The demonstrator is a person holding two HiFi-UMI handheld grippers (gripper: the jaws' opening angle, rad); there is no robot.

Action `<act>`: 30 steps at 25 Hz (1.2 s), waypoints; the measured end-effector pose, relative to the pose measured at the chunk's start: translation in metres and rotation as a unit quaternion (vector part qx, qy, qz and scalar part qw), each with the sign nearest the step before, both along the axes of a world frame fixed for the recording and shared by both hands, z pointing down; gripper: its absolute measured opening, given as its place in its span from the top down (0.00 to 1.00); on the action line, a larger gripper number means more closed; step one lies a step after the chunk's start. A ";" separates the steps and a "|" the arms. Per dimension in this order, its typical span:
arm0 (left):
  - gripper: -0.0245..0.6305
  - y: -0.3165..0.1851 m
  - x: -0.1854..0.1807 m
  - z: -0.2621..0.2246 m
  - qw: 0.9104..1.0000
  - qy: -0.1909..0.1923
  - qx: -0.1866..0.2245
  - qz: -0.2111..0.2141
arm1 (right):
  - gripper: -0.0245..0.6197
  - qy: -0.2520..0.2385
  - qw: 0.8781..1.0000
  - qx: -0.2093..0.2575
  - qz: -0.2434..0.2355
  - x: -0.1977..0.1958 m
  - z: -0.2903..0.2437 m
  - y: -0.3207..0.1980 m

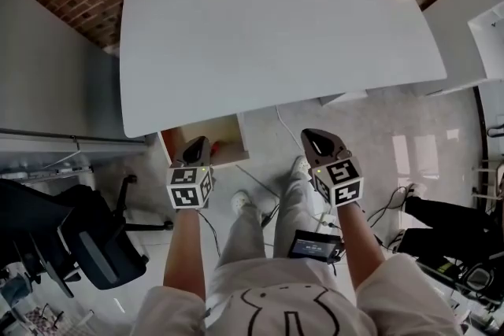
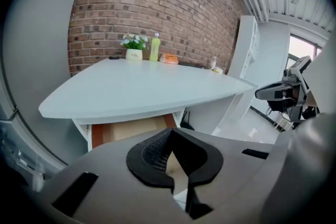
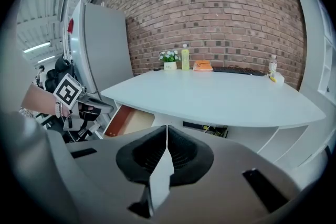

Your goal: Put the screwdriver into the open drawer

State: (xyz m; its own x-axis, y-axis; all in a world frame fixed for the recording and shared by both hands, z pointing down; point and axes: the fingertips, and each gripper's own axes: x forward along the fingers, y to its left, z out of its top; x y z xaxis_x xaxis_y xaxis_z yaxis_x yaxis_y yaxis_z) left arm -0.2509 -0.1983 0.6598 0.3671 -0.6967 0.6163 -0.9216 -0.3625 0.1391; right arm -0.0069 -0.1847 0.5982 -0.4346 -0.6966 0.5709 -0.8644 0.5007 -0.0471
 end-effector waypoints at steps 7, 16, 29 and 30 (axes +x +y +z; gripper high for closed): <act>0.95 0.002 -0.011 -0.052 0.999 -0.001 0.030 -0.018 | 0.93 0.000 1.000 0.030 -0.006 0.005 -0.048 -0.002; 0.95 0.011 -0.017 -0.101 0.997 0.007 0.065 -0.044 | 0.93 0.008 0.997 0.071 -0.023 0.009 -0.098 -0.008; 0.95 0.002 -0.025 -0.192 0.986 0.003 0.158 -0.046 | 0.93 0.009 0.987 0.151 -0.057 -0.004 -0.167 -0.019; 0.95 0.002 -0.026 -0.201 0.985 0.003 0.167 -0.046 | 0.93 0.010 0.985 0.159 -0.059 -0.005 -0.174 -0.020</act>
State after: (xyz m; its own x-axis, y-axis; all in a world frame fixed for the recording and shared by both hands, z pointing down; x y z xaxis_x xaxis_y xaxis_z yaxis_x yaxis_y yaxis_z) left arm -0.2767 -0.1968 0.4585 0.2960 -0.8907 0.3451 -0.9521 -0.3041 0.0318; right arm -0.0119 -0.2044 0.4246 -0.5148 -0.7865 0.3411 -0.7980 0.5850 0.1446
